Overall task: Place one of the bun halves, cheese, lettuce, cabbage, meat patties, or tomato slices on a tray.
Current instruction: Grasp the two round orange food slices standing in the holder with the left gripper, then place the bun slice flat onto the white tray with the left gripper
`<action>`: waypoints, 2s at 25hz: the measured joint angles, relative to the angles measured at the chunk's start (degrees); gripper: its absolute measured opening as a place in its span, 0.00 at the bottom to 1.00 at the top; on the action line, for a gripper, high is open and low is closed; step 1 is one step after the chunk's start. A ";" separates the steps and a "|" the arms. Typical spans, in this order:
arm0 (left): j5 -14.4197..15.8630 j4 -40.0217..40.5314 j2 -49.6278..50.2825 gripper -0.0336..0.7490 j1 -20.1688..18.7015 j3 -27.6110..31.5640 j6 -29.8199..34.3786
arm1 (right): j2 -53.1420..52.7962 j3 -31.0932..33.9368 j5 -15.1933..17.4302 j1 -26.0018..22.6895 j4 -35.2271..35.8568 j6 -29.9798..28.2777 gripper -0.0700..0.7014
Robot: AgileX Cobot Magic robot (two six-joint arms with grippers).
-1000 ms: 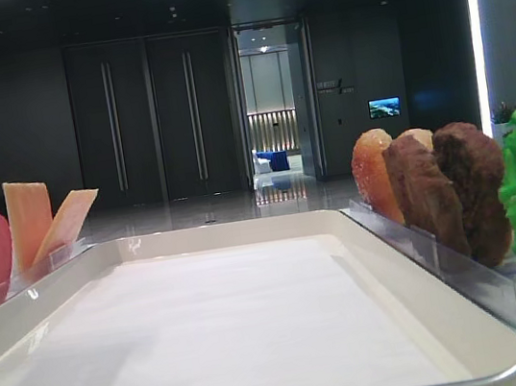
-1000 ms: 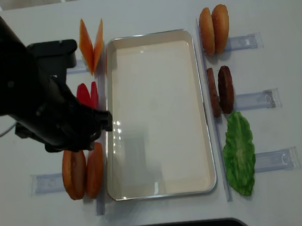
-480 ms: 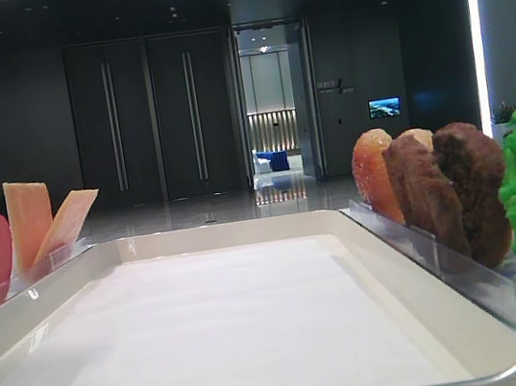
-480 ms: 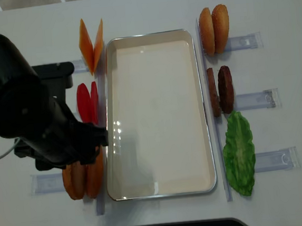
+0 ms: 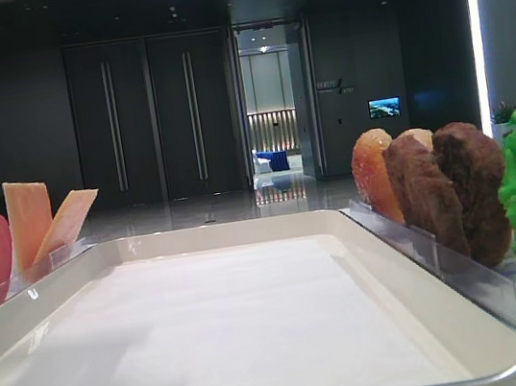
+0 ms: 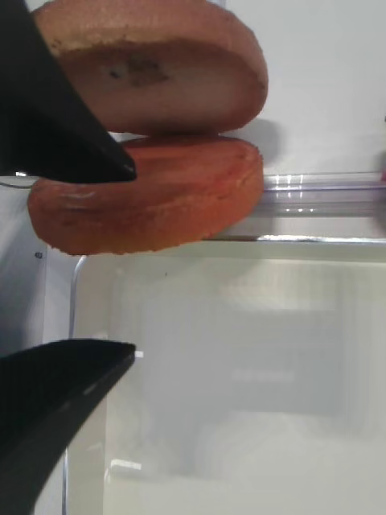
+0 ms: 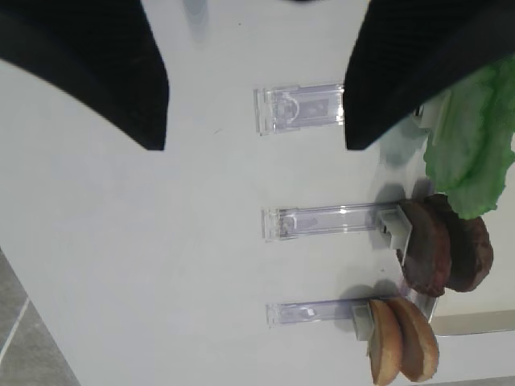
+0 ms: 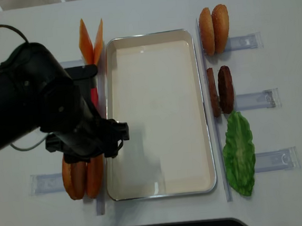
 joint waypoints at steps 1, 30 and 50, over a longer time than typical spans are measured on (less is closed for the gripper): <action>0.09 0.00 0.43 0.64 0.00 0.00 0.00 | 0.00 0.00 0.00 0.00 0.00 0.00 0.67; 3.56 1.65 3.03 0.20 0.00 -4.71 4.07 | 0.00 0.00 0.00 0.00 0.00 0.00 0.65; -4.20 -12.90 3.09 0.20 4.16 -16.24 19.66 | 0.00 0.00 0.00 0.00 0.00 0.00 0.65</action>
